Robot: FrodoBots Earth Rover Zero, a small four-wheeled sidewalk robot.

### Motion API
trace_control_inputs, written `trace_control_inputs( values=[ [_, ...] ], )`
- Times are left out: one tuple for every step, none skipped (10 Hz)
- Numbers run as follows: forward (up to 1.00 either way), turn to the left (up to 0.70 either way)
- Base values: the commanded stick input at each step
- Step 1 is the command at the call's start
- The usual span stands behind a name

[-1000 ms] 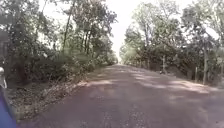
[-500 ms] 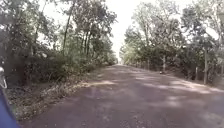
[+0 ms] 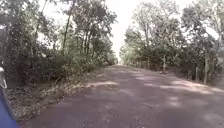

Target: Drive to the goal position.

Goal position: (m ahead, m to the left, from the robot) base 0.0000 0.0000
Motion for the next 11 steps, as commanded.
trace_control_inputs(
  values=[
    [0.06,-0.03],
    [0.06,-0.03],
    [0.05,-0.03],
    [0.05,-0.03],
    [0.05,-0.03],
    [0.06,-0.03],
    [0.05,-0.03],
    [0.05,-0.03],
    [0.05,-0.03],
    [0.05,-0.03],
    [0.05,-0.03]
  ],
)
